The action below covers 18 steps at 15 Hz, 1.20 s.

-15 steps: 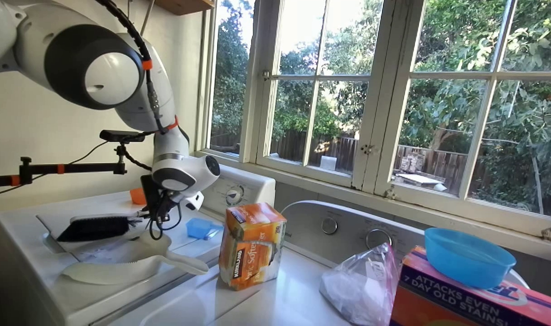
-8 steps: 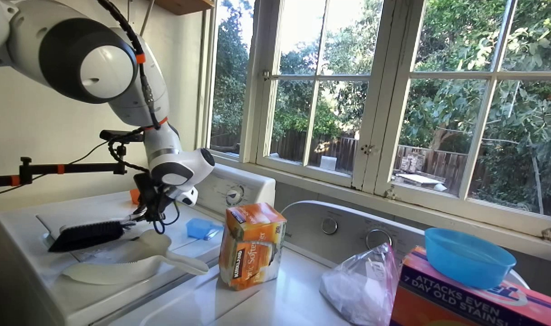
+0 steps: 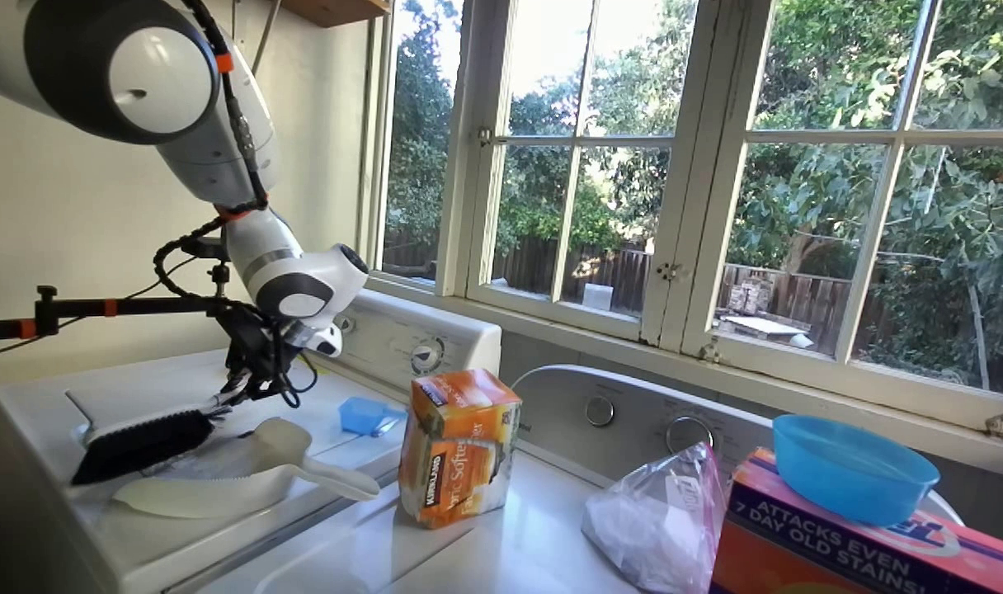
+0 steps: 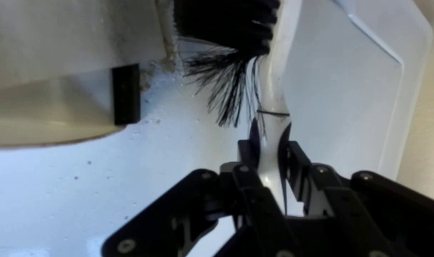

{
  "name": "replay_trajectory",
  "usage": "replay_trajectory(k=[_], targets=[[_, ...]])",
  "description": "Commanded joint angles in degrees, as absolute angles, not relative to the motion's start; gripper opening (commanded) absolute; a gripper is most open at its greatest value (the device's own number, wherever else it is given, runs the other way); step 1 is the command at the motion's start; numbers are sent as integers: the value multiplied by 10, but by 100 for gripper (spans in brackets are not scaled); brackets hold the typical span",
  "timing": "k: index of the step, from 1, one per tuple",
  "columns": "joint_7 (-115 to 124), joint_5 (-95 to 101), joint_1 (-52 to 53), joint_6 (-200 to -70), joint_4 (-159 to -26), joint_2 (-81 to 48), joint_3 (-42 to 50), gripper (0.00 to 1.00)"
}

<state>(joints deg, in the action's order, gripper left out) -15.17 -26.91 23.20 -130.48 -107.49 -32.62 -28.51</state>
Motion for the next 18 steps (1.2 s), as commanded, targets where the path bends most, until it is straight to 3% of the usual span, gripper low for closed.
replay_trajectory(k=[1, 18], targets=[[-140, -229, 239, -1293, -1111, -288, -280, 7], [-59, -172, 250, -1281, -1139, -229, -268, 7]])
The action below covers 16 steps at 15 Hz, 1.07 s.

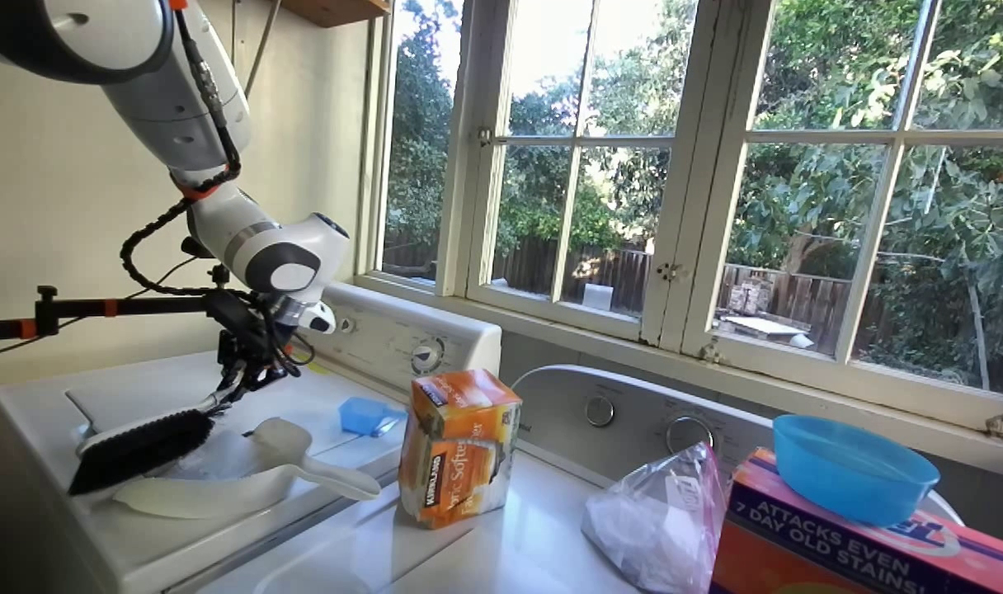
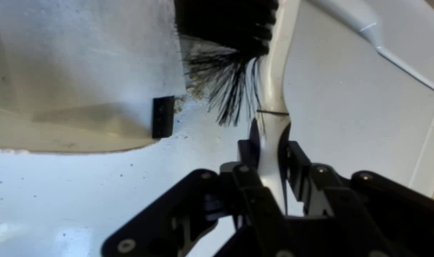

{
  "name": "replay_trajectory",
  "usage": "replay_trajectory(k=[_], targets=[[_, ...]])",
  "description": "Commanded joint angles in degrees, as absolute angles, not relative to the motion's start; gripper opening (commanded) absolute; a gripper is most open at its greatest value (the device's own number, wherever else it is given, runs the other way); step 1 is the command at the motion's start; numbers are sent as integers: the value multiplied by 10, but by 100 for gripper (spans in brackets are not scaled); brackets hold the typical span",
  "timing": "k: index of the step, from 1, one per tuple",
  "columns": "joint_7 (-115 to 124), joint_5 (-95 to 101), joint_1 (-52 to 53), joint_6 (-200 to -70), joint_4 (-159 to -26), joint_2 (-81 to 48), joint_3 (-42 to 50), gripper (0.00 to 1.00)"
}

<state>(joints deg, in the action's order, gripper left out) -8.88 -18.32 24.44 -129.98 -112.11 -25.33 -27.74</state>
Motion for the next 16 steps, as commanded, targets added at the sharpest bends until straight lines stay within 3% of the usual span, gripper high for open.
replay_trajectory(k=[1, 9, 16], targets=[[-54, -174, 249, -1280, -1144, -225, -267, 7], [-20, -161, 245, -1252, -1172, -188, -253, 7], [-25, -247, 232, -1314, -1181, -160, -265, 7]])
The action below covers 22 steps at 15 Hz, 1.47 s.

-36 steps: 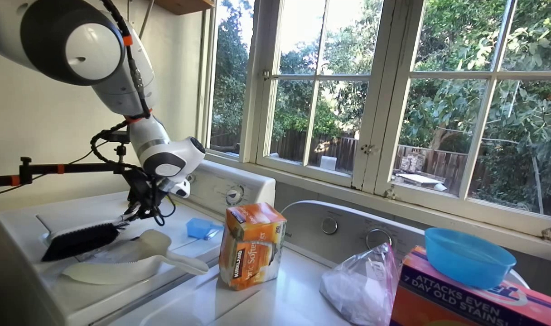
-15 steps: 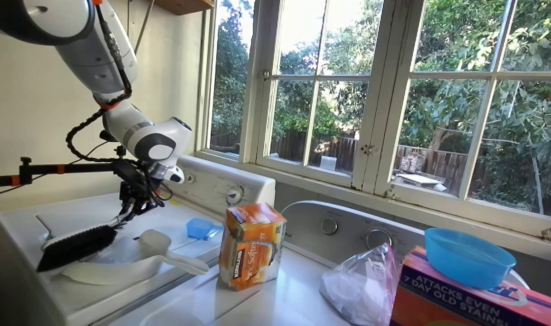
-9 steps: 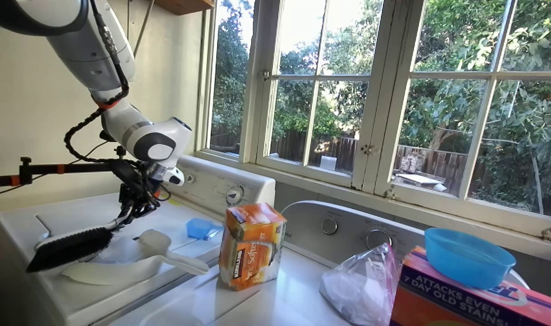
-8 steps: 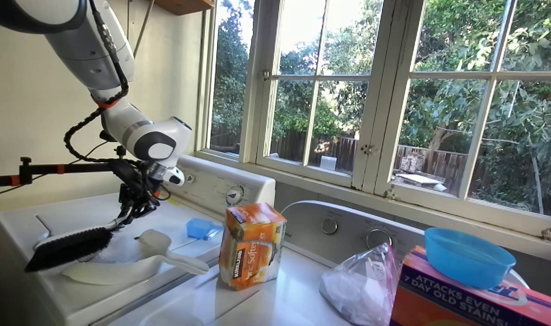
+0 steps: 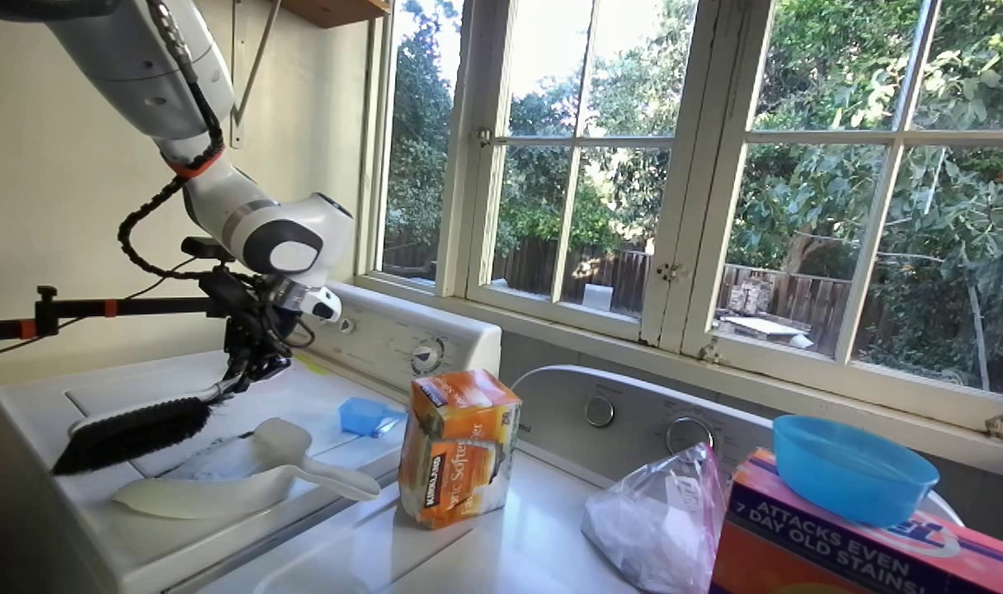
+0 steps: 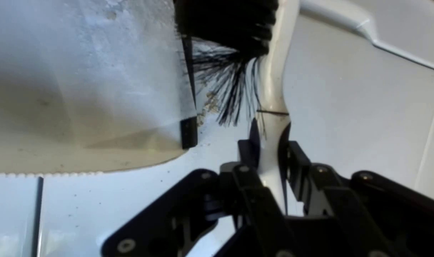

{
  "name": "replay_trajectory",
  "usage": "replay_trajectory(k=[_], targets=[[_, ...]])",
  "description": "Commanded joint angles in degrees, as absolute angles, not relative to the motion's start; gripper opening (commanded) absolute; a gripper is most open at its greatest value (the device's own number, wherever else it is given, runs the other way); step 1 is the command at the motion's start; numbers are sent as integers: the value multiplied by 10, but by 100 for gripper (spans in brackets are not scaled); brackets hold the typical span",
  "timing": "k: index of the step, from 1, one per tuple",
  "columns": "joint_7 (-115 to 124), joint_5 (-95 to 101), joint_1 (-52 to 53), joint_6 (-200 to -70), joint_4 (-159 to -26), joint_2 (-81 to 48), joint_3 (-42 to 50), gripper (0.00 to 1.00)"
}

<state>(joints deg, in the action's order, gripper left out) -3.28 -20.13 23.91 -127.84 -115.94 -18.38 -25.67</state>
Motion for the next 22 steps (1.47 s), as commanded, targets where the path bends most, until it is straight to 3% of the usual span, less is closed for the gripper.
replay_trajectory(k=[1, 8, 22], targets=[[-26, -268, 232, -1336, -1182, -161, -267, 7], [-12, -306, 245, -1472, -1188, -198, -280, 7], [54, -214, 261, -1353, -1082, -314, -238, 7]])
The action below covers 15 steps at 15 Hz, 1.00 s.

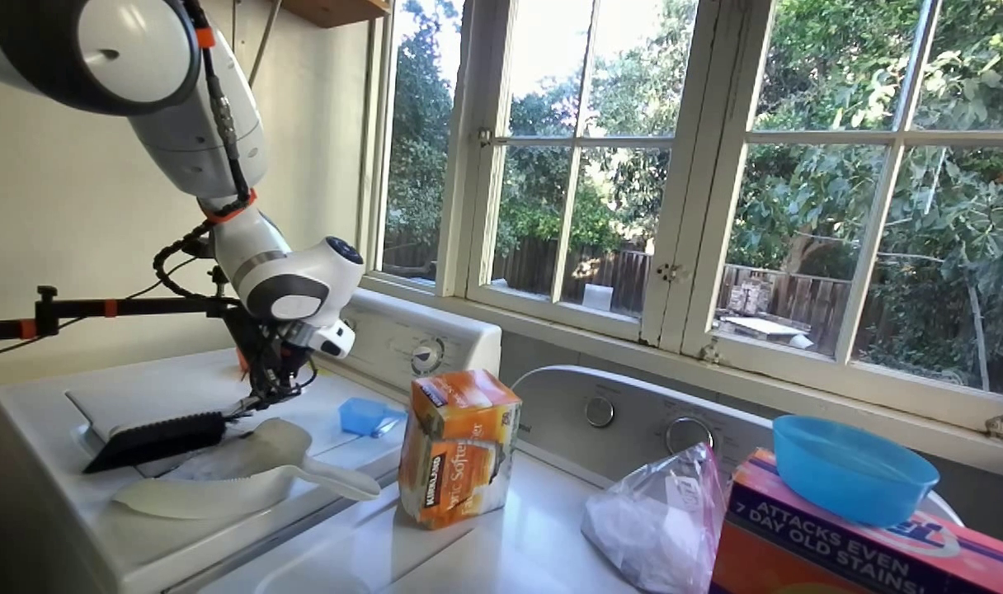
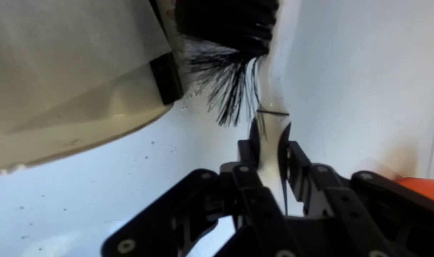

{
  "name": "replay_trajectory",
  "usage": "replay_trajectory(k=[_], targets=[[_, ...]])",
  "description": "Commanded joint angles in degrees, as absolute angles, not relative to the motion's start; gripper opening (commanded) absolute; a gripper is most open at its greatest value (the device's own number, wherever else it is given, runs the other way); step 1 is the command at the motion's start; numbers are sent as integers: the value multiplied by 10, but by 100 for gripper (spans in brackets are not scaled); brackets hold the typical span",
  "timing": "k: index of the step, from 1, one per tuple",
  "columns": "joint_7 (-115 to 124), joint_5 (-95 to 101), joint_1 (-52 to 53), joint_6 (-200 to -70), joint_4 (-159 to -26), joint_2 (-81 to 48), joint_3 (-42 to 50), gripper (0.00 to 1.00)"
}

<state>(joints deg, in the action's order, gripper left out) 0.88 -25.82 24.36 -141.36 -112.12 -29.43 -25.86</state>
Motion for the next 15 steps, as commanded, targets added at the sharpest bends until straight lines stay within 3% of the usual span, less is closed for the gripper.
replay_trajectory(k=[1, 15], targets=[[63, -202, 263, -1334, -1072, -317, -234, 7], [84, -94, 296, -1112, -974, -339, -201, 7]])
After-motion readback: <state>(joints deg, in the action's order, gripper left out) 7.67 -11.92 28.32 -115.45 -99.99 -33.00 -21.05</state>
